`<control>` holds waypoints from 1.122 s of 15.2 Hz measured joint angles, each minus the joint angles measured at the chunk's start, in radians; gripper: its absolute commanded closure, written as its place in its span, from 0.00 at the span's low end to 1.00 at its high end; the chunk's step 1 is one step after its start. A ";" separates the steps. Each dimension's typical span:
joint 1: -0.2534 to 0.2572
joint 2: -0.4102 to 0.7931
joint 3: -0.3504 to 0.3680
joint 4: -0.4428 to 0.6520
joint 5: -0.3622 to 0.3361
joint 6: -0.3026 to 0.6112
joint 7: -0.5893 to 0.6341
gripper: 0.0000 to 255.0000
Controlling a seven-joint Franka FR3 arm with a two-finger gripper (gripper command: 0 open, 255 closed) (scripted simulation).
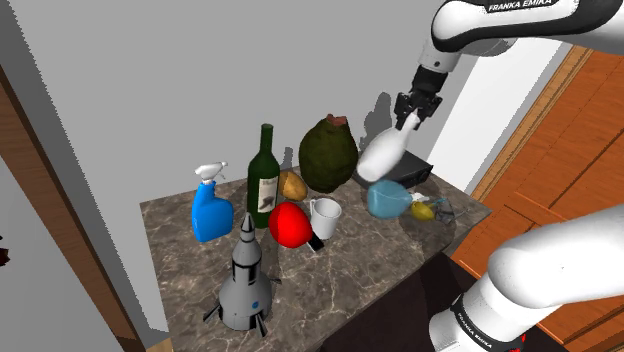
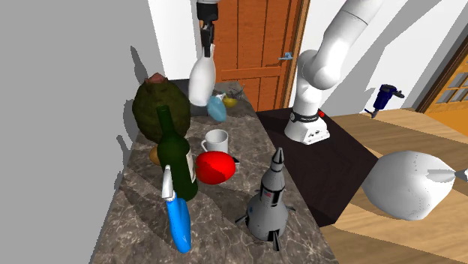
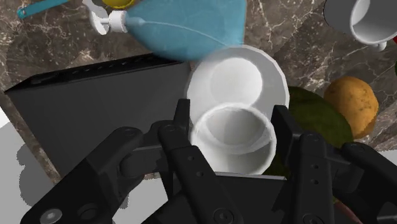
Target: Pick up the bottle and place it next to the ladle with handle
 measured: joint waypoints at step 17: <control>-0.136 0.249 -0.293 0.245 -0.023 0.007 -0.422 1.00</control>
